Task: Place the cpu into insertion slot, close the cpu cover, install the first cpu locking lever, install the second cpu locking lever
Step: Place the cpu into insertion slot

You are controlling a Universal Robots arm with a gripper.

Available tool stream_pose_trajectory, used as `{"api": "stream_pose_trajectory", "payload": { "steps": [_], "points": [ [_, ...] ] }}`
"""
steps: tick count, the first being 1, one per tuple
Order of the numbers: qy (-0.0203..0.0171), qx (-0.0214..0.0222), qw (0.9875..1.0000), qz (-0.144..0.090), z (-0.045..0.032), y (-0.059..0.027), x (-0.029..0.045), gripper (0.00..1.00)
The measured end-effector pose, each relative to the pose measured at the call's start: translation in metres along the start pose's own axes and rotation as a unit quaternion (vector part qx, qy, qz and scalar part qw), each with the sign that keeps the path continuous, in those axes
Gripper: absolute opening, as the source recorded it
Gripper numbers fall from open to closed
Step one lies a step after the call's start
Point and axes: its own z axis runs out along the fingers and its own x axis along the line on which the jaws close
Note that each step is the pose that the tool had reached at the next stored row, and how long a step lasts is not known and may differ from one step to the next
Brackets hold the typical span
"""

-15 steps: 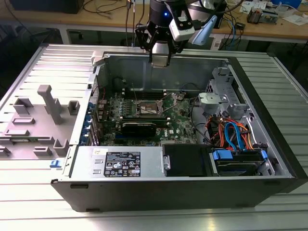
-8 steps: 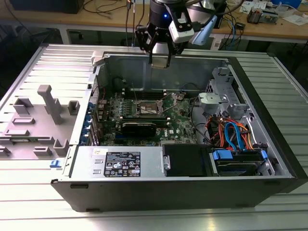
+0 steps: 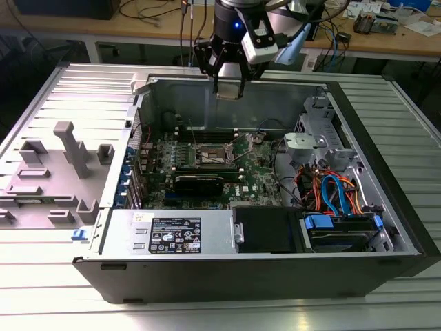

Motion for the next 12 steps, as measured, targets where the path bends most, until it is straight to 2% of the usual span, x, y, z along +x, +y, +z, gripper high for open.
{"api": "stream_pose_trajectory", "payload": {
  "steps": [12],
  "points": [
    [0.0, 0.0, 1.0, 0.0, 0.0015, -0.0022, -0.0003, 0.54]
  ]
}}
